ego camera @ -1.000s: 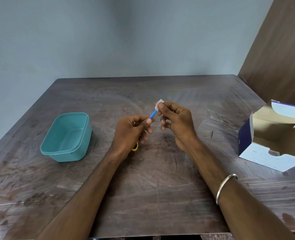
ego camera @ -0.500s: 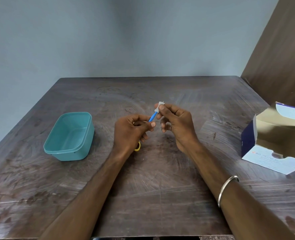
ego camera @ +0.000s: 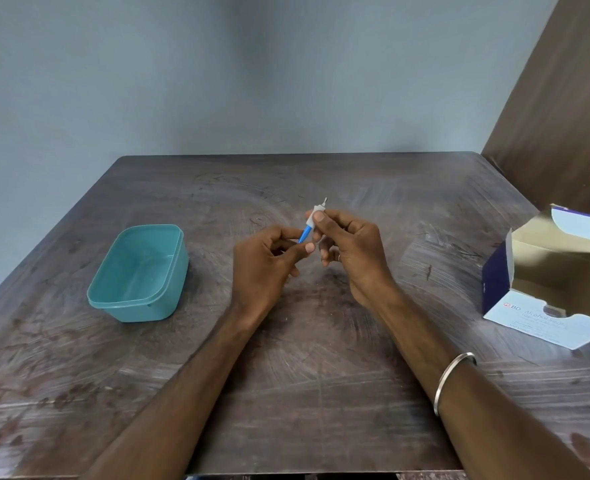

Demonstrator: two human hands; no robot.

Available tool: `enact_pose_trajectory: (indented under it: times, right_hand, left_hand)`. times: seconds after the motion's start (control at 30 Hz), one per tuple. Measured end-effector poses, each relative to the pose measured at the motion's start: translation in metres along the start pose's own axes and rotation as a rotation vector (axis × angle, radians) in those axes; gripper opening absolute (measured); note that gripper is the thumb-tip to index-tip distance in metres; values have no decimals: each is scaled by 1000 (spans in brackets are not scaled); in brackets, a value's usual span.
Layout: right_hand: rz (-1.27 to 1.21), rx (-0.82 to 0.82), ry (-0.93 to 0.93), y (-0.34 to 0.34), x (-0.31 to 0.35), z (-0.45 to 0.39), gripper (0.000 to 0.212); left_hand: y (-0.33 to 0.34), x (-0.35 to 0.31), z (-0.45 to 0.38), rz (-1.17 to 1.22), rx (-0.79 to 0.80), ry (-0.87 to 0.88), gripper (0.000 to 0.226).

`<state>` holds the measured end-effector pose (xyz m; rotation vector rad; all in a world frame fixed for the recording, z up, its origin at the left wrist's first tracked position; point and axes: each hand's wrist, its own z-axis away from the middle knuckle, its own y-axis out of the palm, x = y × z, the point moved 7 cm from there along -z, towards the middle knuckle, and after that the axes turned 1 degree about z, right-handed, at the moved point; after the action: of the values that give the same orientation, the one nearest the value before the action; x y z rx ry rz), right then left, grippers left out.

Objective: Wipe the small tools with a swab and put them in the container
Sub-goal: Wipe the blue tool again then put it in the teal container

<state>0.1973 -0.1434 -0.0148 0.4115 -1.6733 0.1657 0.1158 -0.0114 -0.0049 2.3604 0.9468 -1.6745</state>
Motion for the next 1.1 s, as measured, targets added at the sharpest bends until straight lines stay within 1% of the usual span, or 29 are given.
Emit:
enact_pose_trajectory:
  times: [0.1, 0.17, 0.2, 0.4, 0.53, 0.67, 0.77, 0.83, 0.93, 1.03, 1.1]
  right_hand:
    - [-47, -31, 12, -5, 2, -2, 16]
    - [-53, -40, 14, -8, 2, -3, 16]
    - [-50, -37, 13, -8, 2, -4, 16]
    - [-49, -50, -7, -5, 4, -2, 15]
    - [-31, -51, -20, -3, 6, -1, 14]
    - [-18, -48, -28, 0, 5, 1, 17]
    - [-31, -38, -20, 3, 3, 2, 17]
    - [-38, -32, -14, 4, 3, 3, 19]
    - [-36, 2, 4, 1, 5, 1, 19]
    - [-41, 76, 45, 0, 5, -2, 20]
    - [-38, 183, 73, 4, 4, 0, 20]
  left_hand:
    - [13, 11, 0, 179, 181, -200, 18]
    - [19, 13, 3, 219, 277, -272, 22]
    - [20, 12, 4, 224, 291, -283, 22]
    - [11, 8, 1, 105, 203, -215, 15]
    - [8, 5, 2, 72, 116, -169, 13]
    - [5, 5, 2, 88, 45, -156, 9]
    - [4, 3, 4, 57, 12, -117, 8]
    - [5, 1, 5, 51, 19, -110, 8]
    - [6, -3, 3, 82, 56, -141, 12]
    - [-11, -4, -4, 185, -42, -214, 22]
    - [-21, -1, -9, 275, -67, -253, 24]
